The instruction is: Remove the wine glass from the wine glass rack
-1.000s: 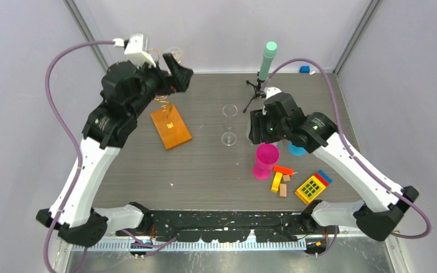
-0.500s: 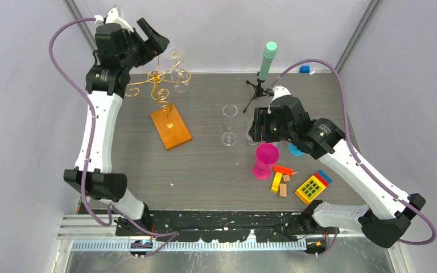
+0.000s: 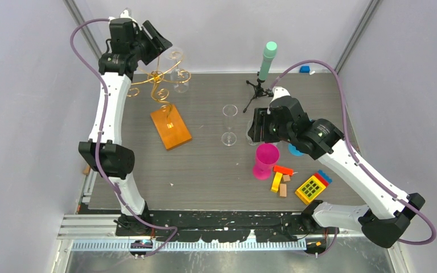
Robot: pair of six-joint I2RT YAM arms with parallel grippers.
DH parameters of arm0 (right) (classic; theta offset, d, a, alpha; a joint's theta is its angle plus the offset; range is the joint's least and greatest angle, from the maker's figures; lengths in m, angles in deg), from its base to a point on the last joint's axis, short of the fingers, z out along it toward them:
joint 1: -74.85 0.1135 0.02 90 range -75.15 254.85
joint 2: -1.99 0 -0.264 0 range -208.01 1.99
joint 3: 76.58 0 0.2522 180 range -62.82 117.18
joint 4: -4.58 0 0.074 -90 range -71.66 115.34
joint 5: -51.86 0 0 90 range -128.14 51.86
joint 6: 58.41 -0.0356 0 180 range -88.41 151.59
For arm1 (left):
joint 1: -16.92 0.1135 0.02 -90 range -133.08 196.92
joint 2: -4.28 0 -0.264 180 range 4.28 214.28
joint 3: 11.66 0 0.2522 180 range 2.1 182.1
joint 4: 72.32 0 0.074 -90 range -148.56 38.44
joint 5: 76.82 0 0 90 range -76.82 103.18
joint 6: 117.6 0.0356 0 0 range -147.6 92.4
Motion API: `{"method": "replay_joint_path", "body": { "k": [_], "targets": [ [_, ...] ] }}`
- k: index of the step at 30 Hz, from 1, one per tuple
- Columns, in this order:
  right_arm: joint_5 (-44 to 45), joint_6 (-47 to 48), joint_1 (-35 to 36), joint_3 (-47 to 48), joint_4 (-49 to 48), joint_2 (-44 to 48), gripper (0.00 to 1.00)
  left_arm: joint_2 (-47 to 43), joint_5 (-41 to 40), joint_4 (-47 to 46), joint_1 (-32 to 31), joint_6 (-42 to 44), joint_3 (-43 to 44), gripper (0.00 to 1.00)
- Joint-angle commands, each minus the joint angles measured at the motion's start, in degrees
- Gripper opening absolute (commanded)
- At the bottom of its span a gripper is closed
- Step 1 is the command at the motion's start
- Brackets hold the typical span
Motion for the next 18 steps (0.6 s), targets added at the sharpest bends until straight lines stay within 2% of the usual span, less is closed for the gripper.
{"method": "replay_joint_path", "body": {
  "k": [1, 8, 13, 17, 18],
  "targets": [
    [0.1, -0.6, 0.3, -0.5, -3.3, 0.4, 0.57, -0.2, -0.2, 1.0, 0.2, 0.3, 1.7, 0.61],
    [-0.6, -0.9, 0.3, -1.1, -4.0, -0.3, 0.58, 2.6, 2.0, 2.8, 0.2, -0.4, 3.1, 0.51],
    [-0.7, -1.0, 0.3, -1.5, -4.5, 0.3, 0.57, 3.6, 3.1, 2.4, 0.2, -1.2, 3.0, 0.50],
    [-0.5, -1.1, 0.3, -1.6, -4.6, 0.6, 0.57, 3.4, 4.3, 0.4, 0.3, -2.3, 1.8, 0.44],
    [-0.5, -1.1, 0.3, -1.7, -4.5, 0.6, 0.57, 3.2, 4.3, 0.0, 0.3, -2.4, 1.5, 0.40]
  ]
}}
